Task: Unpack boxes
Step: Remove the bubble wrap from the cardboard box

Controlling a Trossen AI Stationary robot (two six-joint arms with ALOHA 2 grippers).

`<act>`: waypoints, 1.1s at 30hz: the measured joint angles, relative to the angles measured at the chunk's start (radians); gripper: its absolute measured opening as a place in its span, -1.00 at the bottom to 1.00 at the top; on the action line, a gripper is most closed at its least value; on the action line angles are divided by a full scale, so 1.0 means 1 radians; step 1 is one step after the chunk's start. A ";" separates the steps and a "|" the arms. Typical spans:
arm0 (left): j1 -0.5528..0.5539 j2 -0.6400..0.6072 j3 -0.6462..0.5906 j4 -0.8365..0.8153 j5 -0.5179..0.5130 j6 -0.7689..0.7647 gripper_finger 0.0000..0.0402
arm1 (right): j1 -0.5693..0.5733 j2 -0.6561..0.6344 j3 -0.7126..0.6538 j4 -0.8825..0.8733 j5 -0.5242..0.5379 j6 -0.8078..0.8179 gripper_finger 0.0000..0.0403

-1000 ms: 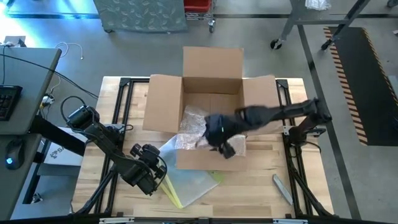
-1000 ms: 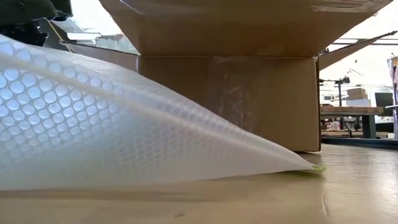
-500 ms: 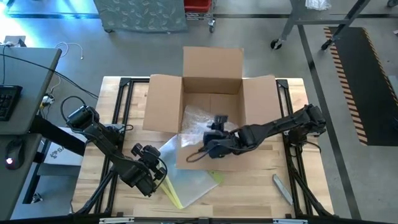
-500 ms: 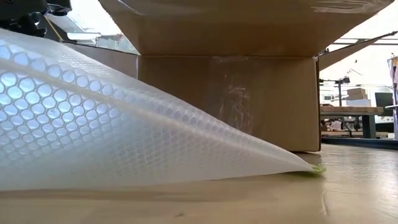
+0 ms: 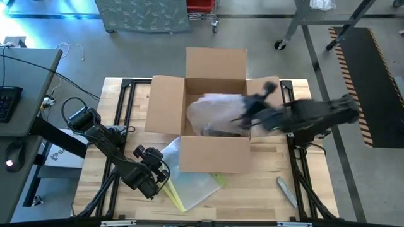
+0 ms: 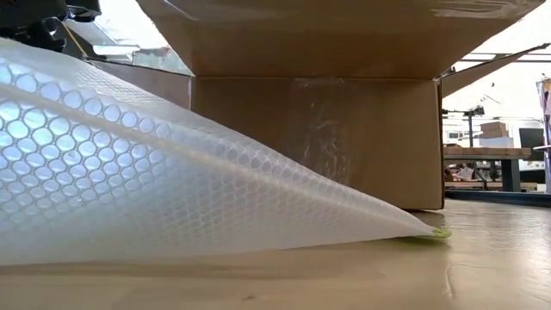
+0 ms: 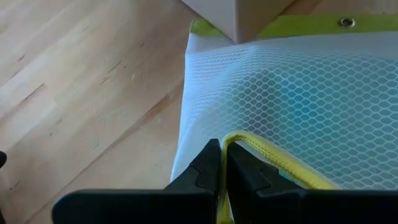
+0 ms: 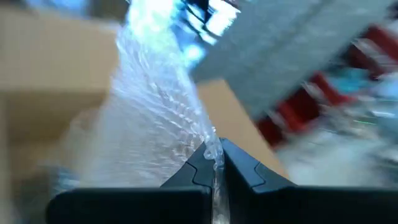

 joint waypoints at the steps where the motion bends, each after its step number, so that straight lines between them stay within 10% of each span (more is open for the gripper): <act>1: 0.000 0.000 0.000 -0.003 0.000 0.000 -1.00 | 0.007 -0.047 0.016 -0.009 -0.073 0.007 -1.00; 9: 0.000 0.000 0.000 -0.011 0.016 0.006 -1.00 | 0.089 -0.306 0.110 0.032 -1.171 0.555 -1.00; 20: 0.000 0.000 0.000 -0.014 0.028 0.006 -1.00 | 0.412 -0.231 0.101 -0.619 -1.065 1.244 -1.00; 33: 0.000 0.000 0.000 -0.017 0.024 0.024 -1.00 | 0.486 -0.093 -0.557 -0.306 -1.396 1.228 -1.00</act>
